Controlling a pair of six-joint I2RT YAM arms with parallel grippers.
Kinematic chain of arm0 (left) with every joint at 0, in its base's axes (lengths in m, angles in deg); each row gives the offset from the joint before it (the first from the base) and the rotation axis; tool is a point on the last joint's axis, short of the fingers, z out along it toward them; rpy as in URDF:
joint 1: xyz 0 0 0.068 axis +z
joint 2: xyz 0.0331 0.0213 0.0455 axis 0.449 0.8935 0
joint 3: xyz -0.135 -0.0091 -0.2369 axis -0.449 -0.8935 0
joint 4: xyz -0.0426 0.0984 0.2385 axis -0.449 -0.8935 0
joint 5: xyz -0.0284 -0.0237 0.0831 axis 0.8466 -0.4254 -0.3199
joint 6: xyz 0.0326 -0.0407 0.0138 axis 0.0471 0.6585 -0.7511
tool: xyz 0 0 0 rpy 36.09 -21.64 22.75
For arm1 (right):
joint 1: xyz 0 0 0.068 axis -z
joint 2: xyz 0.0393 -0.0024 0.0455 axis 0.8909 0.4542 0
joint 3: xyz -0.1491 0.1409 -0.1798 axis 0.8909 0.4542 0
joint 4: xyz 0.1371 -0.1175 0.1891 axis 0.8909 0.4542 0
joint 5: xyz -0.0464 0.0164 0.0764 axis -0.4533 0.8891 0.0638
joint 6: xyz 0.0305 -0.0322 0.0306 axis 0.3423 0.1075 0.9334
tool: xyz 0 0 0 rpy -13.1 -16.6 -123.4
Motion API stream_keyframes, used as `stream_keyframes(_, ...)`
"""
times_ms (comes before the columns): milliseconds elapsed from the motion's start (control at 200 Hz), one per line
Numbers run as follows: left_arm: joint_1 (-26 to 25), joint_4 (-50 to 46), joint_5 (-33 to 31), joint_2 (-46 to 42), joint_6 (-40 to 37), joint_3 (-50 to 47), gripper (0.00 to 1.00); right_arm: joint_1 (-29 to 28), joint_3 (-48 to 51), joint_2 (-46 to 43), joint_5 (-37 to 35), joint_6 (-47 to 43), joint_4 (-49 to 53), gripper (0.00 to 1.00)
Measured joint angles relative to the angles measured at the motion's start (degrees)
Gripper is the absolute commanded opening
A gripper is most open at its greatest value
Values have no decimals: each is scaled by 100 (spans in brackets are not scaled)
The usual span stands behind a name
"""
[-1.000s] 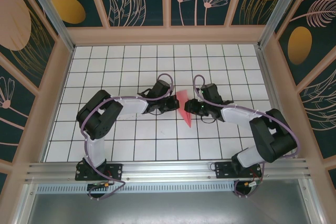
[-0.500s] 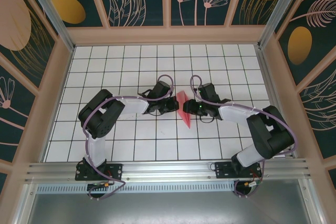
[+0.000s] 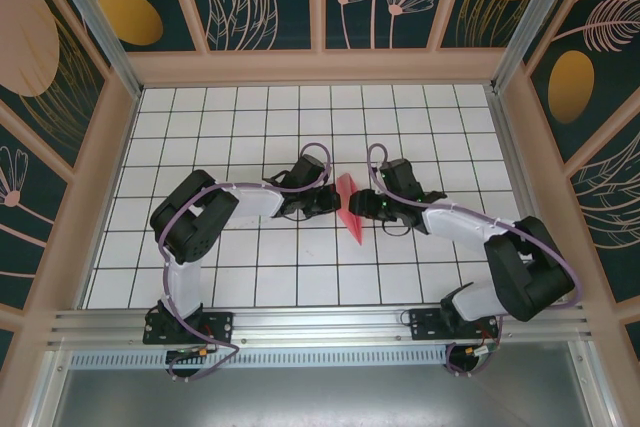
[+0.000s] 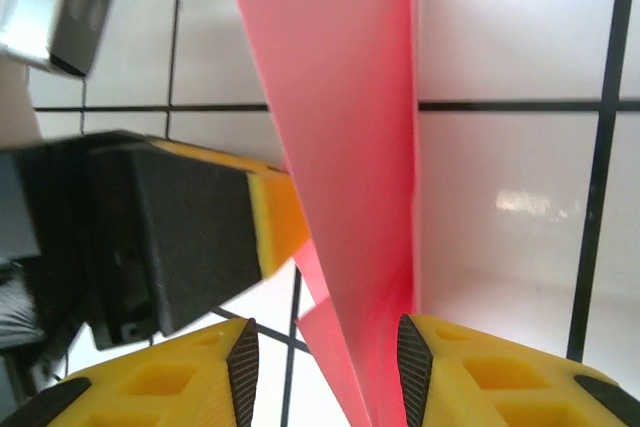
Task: Fold a paper plane with a square sheet of paper (pick it up from the middle)
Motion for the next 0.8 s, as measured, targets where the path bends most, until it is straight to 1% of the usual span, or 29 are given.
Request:
stream_keyframes(120, 2, 2, 2, 2, -2, 0, 0, -129, 72, 98, 20, 83, 9, 44)
stream_keyframes(315, 2, 2, 2, 2, 0, 0, 0, -184, 83, 219, 46, 107, -7, 42)
stream_keyframes(410, 2, 2, 4, 4, 0, 0, 0, -229, 83, 339, 42, 105, 0, 44)
stream_keyframes(550, 2, 2, 9, 4, 0, 0, 0, -310, 83, 422, 33, 83, 17, 51)
stream_keyframes(721, 2, 4, 44, 4, 0, 0, 0, -382, 76, 505, -55, 33, 33, 53)
stream_keyframes(801, 0, 4, 52, 4, 0, 0, 0, -402, 66, 575, -122, 11, 66, 50)
